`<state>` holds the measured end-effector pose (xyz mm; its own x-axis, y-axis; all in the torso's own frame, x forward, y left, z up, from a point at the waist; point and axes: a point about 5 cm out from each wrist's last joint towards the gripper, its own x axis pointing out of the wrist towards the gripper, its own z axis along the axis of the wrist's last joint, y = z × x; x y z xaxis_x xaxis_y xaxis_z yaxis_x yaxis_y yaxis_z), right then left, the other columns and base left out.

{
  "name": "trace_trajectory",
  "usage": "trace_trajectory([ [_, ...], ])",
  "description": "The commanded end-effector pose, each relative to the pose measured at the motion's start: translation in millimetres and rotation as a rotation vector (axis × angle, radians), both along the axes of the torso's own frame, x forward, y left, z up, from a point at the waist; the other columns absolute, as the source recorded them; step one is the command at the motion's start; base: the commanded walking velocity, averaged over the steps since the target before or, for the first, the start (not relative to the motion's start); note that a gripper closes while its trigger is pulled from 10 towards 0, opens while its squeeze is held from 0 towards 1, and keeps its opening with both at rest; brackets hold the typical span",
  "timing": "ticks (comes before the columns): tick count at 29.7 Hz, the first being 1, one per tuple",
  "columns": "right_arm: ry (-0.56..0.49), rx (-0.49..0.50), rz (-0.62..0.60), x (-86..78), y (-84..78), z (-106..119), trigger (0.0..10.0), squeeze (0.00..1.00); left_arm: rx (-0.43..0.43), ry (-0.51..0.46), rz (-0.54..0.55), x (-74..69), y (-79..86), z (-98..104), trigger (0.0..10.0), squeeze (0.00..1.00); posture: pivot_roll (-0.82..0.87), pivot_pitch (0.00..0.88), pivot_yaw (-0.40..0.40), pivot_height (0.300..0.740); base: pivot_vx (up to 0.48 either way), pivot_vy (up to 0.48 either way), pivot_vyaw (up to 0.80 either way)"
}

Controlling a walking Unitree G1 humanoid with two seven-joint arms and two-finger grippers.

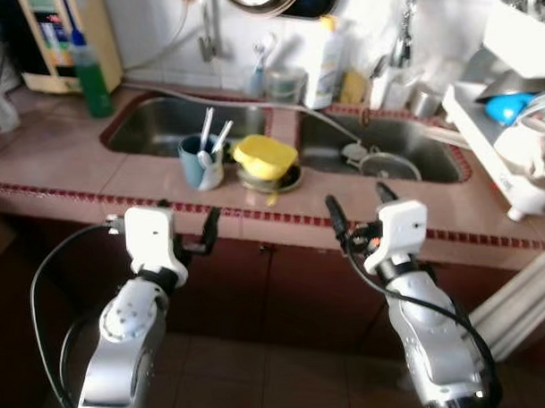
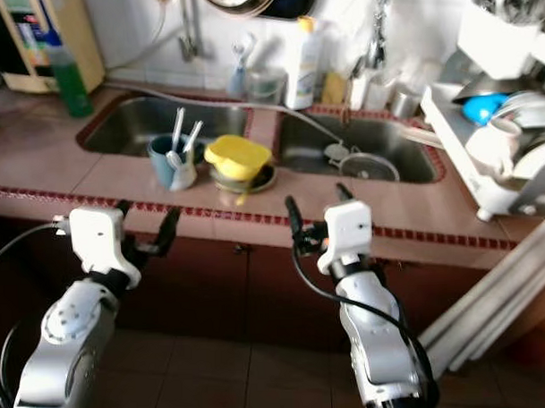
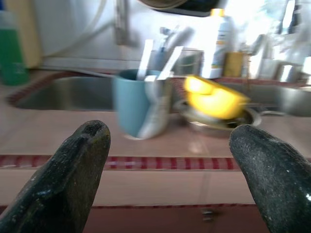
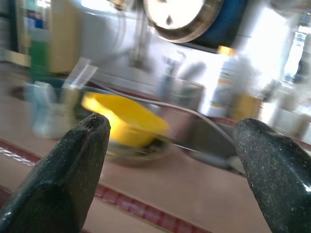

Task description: Kitchen organization

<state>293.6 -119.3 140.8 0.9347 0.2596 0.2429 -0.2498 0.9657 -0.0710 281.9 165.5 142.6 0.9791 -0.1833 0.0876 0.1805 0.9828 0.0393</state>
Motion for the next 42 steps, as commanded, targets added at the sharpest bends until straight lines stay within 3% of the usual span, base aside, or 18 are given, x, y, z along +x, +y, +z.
trace_trajectory([
  [1, -0.011, -0.007, -0.019, 2.7, -6.5, 2.2, 10.0, 0.00, 0.004, -0.023, -0.014, 1.9, -4.8, 3.5, 10.0, 0.00, -0.11, 0.000, -0.057, 0.732, 0.000, 0.000, 0.00],
  [25, -0.034, -0.012, -0.011, 7.7, -7.3, 6.8, 10.0, 0.00, 0.021, -0.043, -0.030, 4.0, -7.6, 8.4, 10.0, 0.00, -0.11, 0.000, -0.056, 0.732, 0.000, 0.000, 0.00],
  [42, -0.035, -0.023, -0.004, 6.2, -8.3, 6.3, 10.0, 0.00, 0.016, -0.051, -0.059, 2.5, -13.3, 8.9, 10.0, 0.00, -0.12, 0.000, -0.060, 0.732, 0.375, 0.000, 0.00],
])
